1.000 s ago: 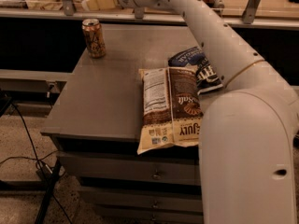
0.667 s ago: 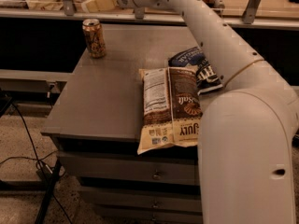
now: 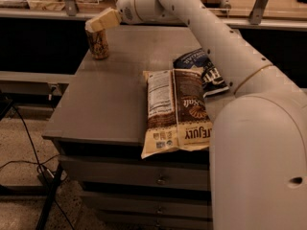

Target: Move orange can near brown chip bag

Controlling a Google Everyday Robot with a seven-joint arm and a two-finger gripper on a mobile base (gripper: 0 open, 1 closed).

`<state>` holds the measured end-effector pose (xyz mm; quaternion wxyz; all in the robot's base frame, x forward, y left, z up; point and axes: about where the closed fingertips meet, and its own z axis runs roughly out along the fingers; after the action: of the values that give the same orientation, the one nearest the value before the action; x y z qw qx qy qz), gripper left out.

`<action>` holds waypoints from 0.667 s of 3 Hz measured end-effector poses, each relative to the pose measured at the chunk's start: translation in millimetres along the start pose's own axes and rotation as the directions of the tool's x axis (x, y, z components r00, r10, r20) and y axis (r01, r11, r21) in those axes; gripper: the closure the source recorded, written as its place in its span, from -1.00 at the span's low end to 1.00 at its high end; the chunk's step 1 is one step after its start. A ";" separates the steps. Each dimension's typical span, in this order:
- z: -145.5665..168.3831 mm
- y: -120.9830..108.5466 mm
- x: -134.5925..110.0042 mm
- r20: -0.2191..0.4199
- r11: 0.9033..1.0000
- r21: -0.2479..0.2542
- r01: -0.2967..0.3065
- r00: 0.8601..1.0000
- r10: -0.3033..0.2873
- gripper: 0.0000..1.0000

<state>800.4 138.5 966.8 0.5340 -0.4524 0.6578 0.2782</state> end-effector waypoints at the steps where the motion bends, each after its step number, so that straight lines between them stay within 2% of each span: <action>1: 27.9 38.6 31.6 -0.036 0.997 -0.072 -0.038 0.999 0.035 -1.00; 2: 29.7 40.1 33.2 -0.038 0.996 -0.074 -0.039 0.999 0.037 -1.00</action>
Offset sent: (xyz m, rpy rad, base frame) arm -0.0288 0.0430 -0.0600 -0.0114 0.0855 0.0532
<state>777.3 171.3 922.2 0.4991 -0.4647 0.6651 0.3044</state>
